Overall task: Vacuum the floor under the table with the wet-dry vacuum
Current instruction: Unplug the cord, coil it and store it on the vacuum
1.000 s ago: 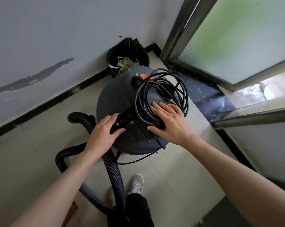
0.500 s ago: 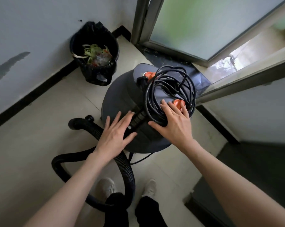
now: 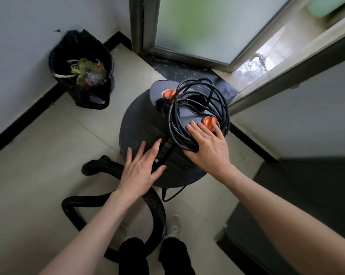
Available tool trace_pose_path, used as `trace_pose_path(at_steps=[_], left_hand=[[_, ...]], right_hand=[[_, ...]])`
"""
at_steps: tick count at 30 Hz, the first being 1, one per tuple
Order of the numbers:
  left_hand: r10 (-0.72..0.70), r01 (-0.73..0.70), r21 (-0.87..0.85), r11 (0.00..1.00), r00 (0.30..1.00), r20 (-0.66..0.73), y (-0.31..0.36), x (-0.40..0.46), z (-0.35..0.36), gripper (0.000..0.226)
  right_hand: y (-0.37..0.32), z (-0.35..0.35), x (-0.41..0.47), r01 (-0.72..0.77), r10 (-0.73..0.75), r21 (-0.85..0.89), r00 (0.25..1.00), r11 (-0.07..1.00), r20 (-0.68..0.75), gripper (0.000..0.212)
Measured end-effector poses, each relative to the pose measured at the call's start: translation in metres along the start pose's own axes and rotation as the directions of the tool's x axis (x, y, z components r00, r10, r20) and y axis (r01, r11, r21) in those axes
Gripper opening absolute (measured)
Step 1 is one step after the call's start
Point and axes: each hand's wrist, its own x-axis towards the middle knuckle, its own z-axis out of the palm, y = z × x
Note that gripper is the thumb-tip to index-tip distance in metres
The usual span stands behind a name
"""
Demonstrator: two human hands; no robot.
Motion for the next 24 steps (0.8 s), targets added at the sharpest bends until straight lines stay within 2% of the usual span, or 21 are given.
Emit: trace_pose_path(at_steps=[7, 14, 24], left_hand=[[0.013, -0.014, 0.010, 1.000, 0.997, 0.079, 0.062, 0.018, 0.031, 0.073], [0.018, -0.026, 0.040, 0.999, 0.983, 0.184, 0.128, 0.031, 0.071, 0.073], [0.083, -0.099, 0.044, 0.994, 0.956, 0.281, 0.210, 0.055, 0.119, 0.072]], right_hand=[[0.064, -0.001, -0.033, -0.076, 0.076, -0.017, 0.997, 0.997, -0.002, 0.059], [0.126, -0.005, -0.070, -0.204, 0.205, 0.047, 0.978, 0.978, -0.019, 0.053], [0.213, -0.012, -0.121, -0.312, 0.312, 0.058, 0.950, 0.948, 0.013, 0.056]])
